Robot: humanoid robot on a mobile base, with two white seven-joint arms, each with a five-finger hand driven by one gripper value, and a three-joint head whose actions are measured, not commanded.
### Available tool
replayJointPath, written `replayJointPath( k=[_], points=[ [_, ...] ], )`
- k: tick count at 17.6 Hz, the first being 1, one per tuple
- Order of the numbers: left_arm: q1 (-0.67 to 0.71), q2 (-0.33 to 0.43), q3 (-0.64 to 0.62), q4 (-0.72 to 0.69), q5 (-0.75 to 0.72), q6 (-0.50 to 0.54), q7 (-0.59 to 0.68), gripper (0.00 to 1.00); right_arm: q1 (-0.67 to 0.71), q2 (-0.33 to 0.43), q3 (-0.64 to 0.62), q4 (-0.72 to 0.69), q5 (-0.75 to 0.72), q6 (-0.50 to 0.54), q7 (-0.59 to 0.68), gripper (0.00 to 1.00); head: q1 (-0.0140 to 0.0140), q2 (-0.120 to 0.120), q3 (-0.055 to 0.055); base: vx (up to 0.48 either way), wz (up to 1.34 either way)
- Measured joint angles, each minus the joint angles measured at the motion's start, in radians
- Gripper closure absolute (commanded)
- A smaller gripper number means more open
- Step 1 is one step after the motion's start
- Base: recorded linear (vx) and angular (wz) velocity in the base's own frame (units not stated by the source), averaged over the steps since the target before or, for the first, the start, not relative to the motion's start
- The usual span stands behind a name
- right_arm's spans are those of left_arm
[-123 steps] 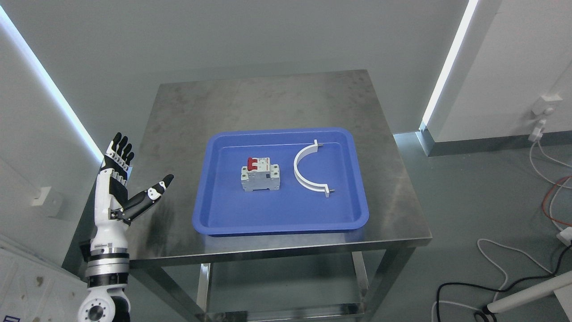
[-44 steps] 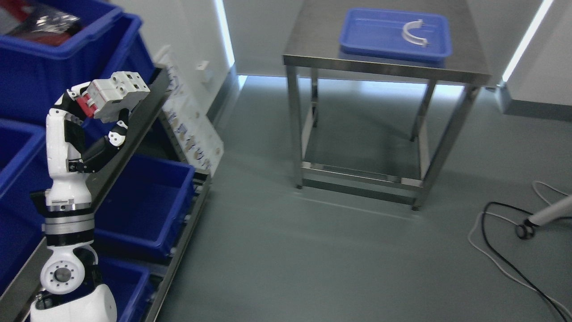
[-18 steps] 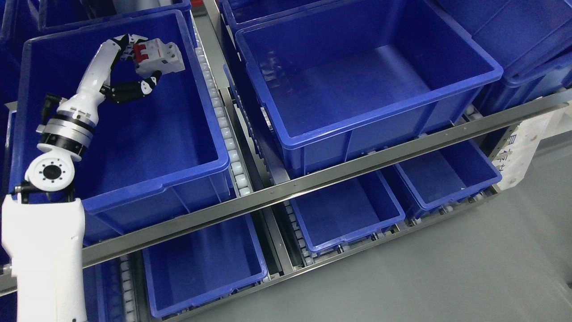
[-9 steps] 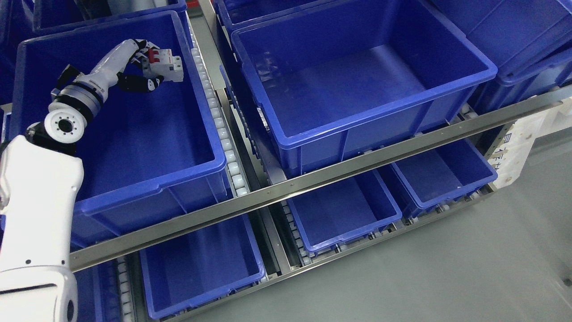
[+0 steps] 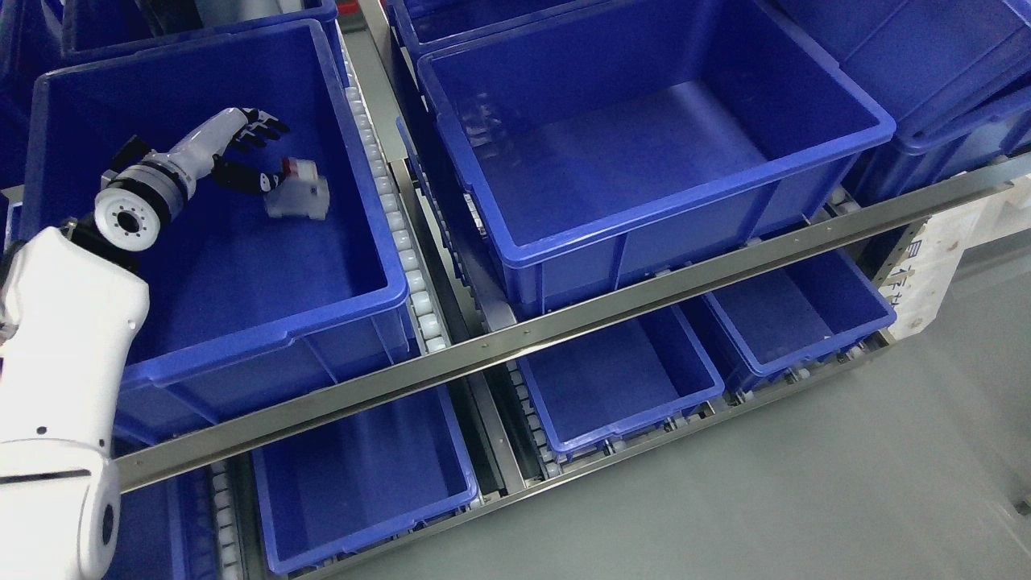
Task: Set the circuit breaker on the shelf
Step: 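Open the left hand to release the breaker into the bin, then withdraw the left hand up and away from the bin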
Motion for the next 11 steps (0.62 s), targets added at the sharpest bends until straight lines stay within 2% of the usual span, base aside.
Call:
replayJointPath(
  k=[3, 5, 8, 11],
  points=[
    [-0.028, 0.007, -0.017, 0.047, -0.001, 0.0, 0.006, 0.08, 0.0, 0.0, 0.0, 0.0, 0.0, 0.0, 0.0, 0.0, 0.0, 0.0, 0.0, -0.006, -0.04],
    [-0.047, 0.009, -0.019, 0.062, 0.001, 0.001, 0.078, 0.01, 0.0, 0.0, 0.0, 0.0, 0.0, 0.0, 0.0, 0.0, 0.0, 0.0, 0.0, -0.002, -0.04],
    [-0.063, 0.008, 0.032, 0.052, 0.045, 0.002, 0.223, 0.01, 0.0, 0.0, 0.0, 0.0, 0.0, 0.0, 0.0, 0.0, 0.0, 0.0, 0.0, -0.001, -0.01],
    [-0.063, -0.013, 0.147, 0.008, 0.178, 0.002, 0.272, 0.01, 0.0, 0.0, 0.0, 0.0, 0.0, 0.0, 0.001, 0.0, 0.0, 0.0, 0.0, 0.0, 0.0]
  ],
)
